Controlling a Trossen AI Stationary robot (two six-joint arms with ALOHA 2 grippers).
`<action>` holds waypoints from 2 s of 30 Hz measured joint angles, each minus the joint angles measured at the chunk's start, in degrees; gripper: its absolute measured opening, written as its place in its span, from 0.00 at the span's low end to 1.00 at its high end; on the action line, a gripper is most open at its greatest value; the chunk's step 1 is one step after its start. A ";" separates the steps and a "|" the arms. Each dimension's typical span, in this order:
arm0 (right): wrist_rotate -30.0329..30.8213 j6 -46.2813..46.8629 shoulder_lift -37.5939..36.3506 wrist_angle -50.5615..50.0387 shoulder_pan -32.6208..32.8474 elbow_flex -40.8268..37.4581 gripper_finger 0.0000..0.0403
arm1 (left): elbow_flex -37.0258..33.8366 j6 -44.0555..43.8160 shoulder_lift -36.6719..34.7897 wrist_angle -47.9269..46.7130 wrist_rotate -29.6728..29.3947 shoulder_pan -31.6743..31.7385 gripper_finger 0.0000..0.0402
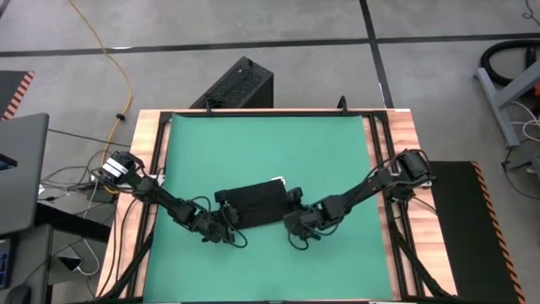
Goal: Roll towel into tight, uniform cylinder
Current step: Roll the black towel
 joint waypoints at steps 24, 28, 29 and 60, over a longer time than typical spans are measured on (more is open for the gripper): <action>1.36 5.81 1.53 1.31 0.29 -0.07 0.05 | 0.35 0.47 0.15 4.83 4.74 0.70 0.00; -0.90 9.28 1.32 0.15 0.28 0.01 0.06 | 1.60 0.77 0.16 5.37 6.57 0.67 0.00; -1.83 9.58 1.00 -0.12 0.25 0.02 0.06 | 1.74 1.04 0.18 5.37 6.59 0.67 0.00; -46.13 14.14 -4.72 -6.01 -15.24 4.45 0.05 | 1.90 1.99 0.05 6.83 22.40 1.70 0.00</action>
